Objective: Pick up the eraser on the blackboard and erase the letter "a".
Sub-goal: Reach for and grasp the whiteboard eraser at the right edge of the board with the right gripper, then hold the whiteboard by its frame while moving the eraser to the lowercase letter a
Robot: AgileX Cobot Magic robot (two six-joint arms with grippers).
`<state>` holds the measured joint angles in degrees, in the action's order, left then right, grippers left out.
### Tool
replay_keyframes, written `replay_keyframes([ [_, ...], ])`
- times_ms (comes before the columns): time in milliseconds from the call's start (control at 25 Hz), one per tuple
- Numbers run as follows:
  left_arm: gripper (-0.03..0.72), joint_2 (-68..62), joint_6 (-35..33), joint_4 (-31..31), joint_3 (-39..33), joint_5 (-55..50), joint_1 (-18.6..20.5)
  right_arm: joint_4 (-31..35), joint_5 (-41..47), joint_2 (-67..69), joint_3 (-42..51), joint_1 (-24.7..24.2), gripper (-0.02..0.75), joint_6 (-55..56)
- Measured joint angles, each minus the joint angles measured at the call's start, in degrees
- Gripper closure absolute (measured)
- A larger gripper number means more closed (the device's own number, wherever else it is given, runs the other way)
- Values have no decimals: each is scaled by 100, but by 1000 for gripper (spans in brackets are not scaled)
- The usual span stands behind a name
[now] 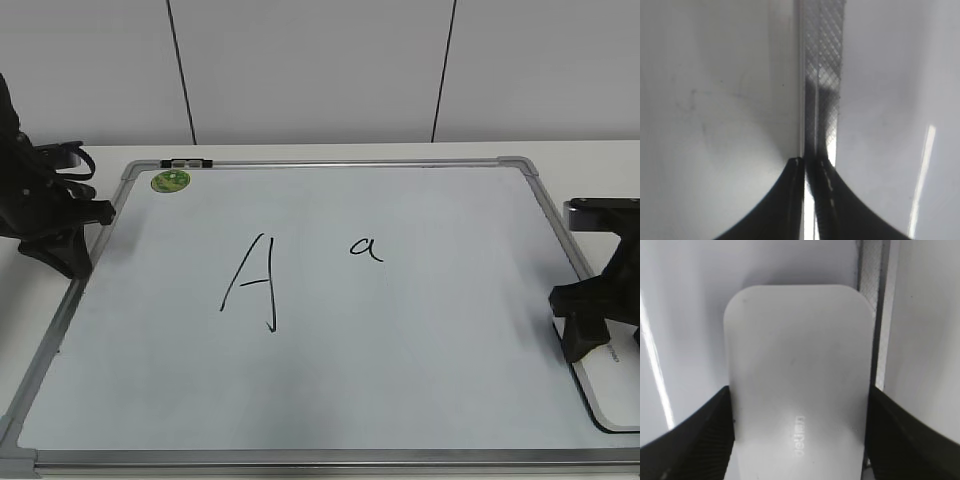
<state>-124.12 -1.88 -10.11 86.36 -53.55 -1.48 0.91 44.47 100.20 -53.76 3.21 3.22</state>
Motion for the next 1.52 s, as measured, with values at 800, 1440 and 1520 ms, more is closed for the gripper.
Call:
replay_keyframes([
  [800, 648, 0, 0, 0, 0, -13, 0, 33, 10, 0, 0, 0, 204, 0],
  [1440, 648, 0, 0, -10, 0, -13, 0, 197, 1282, 62, -1467, 12, 205, 0],
  [1520, 648, 0, 0, -10, 0, -13, 0, 197, 1455, 140, -1766, 130, 205, 0],
])
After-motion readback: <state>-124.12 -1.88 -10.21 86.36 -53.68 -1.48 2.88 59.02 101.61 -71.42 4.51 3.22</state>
